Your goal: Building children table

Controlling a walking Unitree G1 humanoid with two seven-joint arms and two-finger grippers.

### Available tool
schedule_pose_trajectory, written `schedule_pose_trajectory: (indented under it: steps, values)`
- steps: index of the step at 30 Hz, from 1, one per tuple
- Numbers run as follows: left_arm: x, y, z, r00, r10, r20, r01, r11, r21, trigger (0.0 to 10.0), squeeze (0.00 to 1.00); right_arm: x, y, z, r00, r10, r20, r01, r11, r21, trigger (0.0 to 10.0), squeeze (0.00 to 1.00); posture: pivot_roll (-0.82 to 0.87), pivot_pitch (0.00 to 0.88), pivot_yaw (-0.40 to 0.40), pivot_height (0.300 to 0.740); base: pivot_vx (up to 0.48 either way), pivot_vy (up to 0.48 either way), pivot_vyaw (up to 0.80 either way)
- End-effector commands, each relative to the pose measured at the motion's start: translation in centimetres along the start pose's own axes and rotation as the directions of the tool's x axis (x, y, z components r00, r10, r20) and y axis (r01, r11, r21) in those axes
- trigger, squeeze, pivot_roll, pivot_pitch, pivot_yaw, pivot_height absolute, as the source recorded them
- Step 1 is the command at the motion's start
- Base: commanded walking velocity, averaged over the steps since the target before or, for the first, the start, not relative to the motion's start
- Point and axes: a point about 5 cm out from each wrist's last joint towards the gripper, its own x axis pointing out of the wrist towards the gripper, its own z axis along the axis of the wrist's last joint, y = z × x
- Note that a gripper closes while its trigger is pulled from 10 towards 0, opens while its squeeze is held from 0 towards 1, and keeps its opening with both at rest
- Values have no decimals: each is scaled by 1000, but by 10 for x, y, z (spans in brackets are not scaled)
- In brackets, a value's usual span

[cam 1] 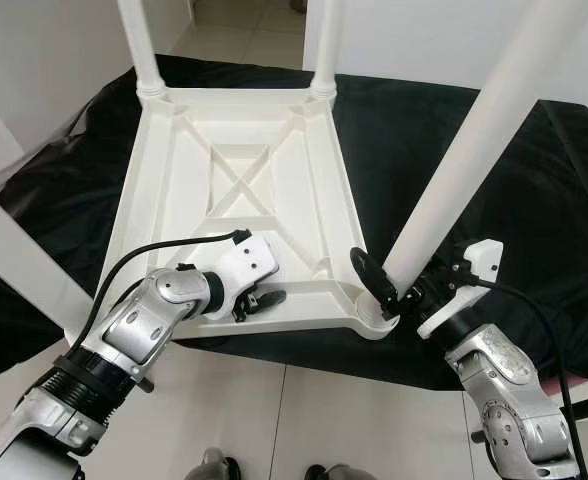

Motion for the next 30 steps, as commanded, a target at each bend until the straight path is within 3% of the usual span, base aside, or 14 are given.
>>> schedule_pose_trajectory:
  steps: [1,2,3,8,10,12,15,16,17,18,20,21,25,30]
  values:
    - [0,-3,-24,995,15,-100,-18,1000,-21,0,0,-1,-2,4,1000,-7,18,7,1000,-13,9176,0,1,157,3,740,0,0,0]
    - [0,-3,-24,995,15,-100,-18,1000,-21,0,0,-1,-2,4,1000,-7,18,7,1000,-13,9176,0,1,157,3,740,0,0,0]
    - [1,-1,-22,995,17,-101,-18,1000,-10,10000,0,-1,-2,6,999,8,33,-8,1000,2,0,0,0,157,2,740,0,0,0]
    - [2,3,-19,996,26,-83,-27,1000,-8,10000,0,-1,0,8,998,22,52,-23,999,24,0,0,0,158,1,740,0,0,0]
    - [4,6,-15,997,32,-69,-32,999,1,0,0,-1,0,8,999,20,41,-20,1000,10,3333,0,-3,157,2,740,0,0,0]
    - [5,8,-13,997,35,-63,-35,999,4,3647,0,0,0,7,1000,8,29,-8,1000,-2,10000,0,-4,156,3,740,0,0,0]
    - [5,8,-13,998,23,-59,-23,1000,11,3098,0,0,-1,7,1000,4,29,-4,1000,-4,10000,0,-6,156,4,740,0,0,0]
    - [7,8,-12,998,18,-54,-17,1000,18,10000,0,0,-1,7,1000,0,30,0,1000,-8,10000,0,-7,157,5,740,0,0,0]
    - [7,8,-12,998,18,-54,-17,1000,18,10000,0,0,-1,7,1000,0,30,0,1000,-8,10000,0,-7,157,5,740,0,0,0]
    - [7,8,-11,999,13,-49,-12,1000,20,0,0,0,-1,7,1000,-3,30,4,1000,-11,10000,0,-8,156,6,740,0,0,0]
    - [7,8,-11,999,13,-49,-12,1000,20,0,0,0,-1,7,1000,-3,30,4,1000,-11,10000,0,-8,156,6,740,0,0,0]
    - [10,9,-8,999,10,-43,-9,999,34,10000,0,-1,-2,8,999,-5,35,6,1000,-14,0,0,-12,157,12,740,0,0,0]
    - [15,11,1,1000,7,-6,-7,999,48,10000,0,-3,-5,10,999,-34,41,35,999,-36,10000,0,-28,152,23,740,0,0,0]
    - [24,13,16,999,-13,38,11,998,69,10000,0,-6,-13,15,994,-88,58,91,994,-65,10000,0,-51,144,41,740,0,0,0]
